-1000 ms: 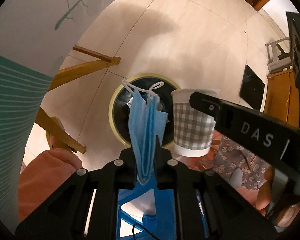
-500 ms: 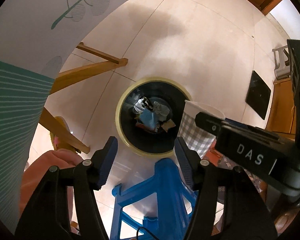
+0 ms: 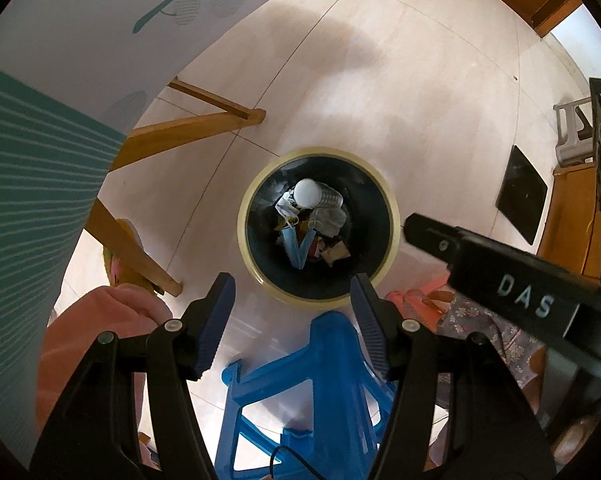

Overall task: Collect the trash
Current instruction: 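Open the left gripper to drop the mask while the right gripper releases the cup, then swing both tools up from the bin back over the table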

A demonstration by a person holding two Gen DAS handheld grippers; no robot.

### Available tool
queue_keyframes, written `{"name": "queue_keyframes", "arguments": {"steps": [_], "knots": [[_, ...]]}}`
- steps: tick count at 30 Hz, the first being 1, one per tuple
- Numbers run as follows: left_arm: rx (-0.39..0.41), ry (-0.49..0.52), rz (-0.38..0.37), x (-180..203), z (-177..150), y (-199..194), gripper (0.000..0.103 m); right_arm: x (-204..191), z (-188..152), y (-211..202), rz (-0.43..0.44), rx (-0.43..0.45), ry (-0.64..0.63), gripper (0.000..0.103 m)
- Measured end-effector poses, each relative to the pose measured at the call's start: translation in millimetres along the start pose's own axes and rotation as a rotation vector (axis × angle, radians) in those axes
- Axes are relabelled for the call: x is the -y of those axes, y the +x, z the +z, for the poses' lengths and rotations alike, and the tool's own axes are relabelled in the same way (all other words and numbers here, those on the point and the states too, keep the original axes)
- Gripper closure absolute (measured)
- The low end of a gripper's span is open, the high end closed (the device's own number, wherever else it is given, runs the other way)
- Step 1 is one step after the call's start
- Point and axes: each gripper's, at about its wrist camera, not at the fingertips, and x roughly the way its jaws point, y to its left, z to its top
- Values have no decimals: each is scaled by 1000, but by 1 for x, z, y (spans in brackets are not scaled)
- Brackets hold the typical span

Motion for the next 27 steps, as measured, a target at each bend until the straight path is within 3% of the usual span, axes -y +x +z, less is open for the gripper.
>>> {"name": "queue_keyframes", "arguments": {"steps": [9,16,21,27], "knots": [[-12,-13,-26,1,-8,-19,46,15,-5,-23,-109,7,-7,54],[23,26,-85,8,-21,-74,46,5,-26,-46,-192,-70,9,54],[75,74,-147,9,-35,-133,46,-19,-43,-83,-130,-54,-18,54],[126,108,-196,-10,-46,-197,46,-64,-59,-146,-107,4,-139,54]]}}
